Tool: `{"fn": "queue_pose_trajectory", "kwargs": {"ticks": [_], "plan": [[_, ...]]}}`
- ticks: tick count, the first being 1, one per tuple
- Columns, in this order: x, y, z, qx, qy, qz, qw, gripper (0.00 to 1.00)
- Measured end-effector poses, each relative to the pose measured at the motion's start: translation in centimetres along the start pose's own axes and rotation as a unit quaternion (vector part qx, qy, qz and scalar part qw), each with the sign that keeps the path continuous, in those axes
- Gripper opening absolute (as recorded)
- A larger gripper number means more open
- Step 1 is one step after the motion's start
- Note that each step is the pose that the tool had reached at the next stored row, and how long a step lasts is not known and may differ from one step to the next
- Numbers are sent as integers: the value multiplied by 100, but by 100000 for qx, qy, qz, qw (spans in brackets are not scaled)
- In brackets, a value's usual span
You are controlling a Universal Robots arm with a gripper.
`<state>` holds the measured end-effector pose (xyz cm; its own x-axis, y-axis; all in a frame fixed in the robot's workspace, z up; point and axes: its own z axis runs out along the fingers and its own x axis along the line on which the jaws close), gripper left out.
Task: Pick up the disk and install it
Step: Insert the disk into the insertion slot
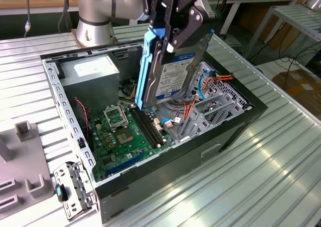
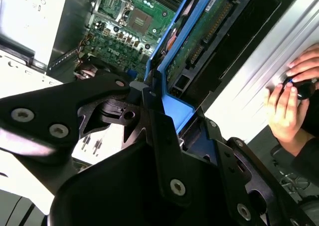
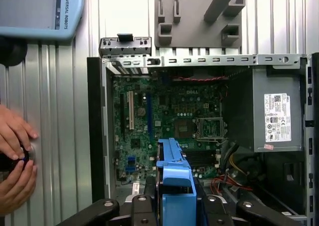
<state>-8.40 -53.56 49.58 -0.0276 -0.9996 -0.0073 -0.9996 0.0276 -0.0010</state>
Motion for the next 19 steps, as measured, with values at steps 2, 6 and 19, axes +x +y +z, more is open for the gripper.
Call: {"fn": "queue_pose_trajectory", "kwargs": {"ticks": [2,6,19], "plan": [[16,-29,2,-2,0,2,100000,37],[36,-108,6,-3,40,0,100000,37],[139,-261,30,6,158,1,100000,37]]}}
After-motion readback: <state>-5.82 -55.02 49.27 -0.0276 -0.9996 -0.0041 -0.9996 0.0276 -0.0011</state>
